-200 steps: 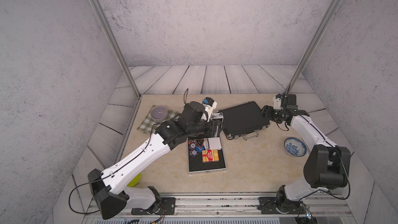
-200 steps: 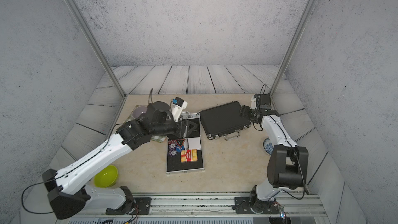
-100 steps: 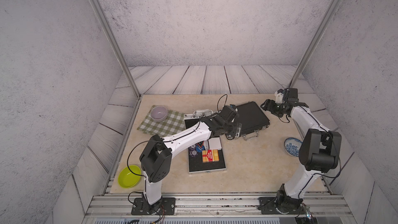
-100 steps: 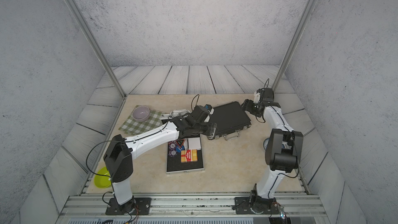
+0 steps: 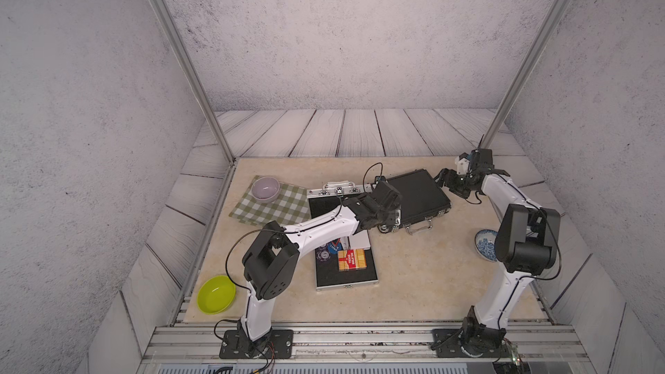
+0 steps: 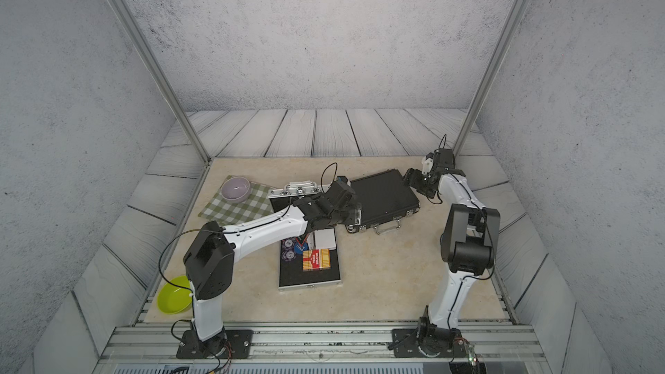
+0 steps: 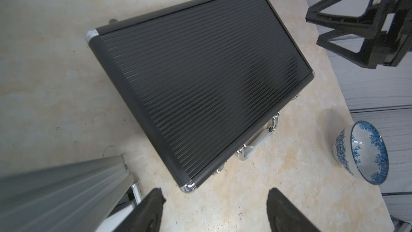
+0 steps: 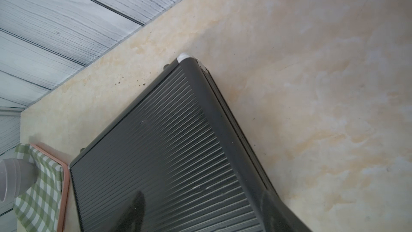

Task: Open the poker set cases
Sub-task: Move the poker set case to the center of the board.

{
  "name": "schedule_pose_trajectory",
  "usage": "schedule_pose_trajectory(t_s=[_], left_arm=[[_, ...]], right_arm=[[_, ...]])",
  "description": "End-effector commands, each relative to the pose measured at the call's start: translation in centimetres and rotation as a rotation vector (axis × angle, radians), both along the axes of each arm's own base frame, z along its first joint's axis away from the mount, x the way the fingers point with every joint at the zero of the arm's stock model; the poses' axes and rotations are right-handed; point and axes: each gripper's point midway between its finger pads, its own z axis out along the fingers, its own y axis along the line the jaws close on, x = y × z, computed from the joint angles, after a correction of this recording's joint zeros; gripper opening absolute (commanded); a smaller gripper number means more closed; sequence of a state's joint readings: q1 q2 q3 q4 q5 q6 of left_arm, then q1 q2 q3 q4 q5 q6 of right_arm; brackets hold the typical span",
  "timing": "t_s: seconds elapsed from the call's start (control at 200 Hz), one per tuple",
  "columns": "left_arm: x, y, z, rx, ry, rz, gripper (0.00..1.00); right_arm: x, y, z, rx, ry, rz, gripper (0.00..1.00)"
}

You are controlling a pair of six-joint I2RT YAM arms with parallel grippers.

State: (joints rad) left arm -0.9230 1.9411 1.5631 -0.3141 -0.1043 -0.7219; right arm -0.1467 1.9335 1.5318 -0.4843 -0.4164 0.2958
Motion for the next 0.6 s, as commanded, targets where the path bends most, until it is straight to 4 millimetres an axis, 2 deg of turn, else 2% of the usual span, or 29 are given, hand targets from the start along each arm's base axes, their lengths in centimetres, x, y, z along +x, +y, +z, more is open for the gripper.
schedule_pose_trajectory(t_s=[0.0,0.19,0.39,0.596], left_arm=[[1.1,-0.1,-1.9,0.013,0.018,0.057,0.78],[1.0,-1.2,-3.2,-0.022,0.068,0.084,0.78],[1.0,-1.2,-4.3,-0.011,0.089,0.131,0.78],[1.3,-1.5,-5.4,-0.004,0.108,0.144,0.78]], right_arm=[[-0.3,0.6,-1.6,0.053,0.058,0.040,0.86],[-0.7,0.8,-2.5,0.071,0.081,0.049,0.87],[-1.5,0.4,-3.6,0.048,0.111,0.045,0.85],[-1.7,0.8,-3.6,0.072,0.110,0.056,0.83]])
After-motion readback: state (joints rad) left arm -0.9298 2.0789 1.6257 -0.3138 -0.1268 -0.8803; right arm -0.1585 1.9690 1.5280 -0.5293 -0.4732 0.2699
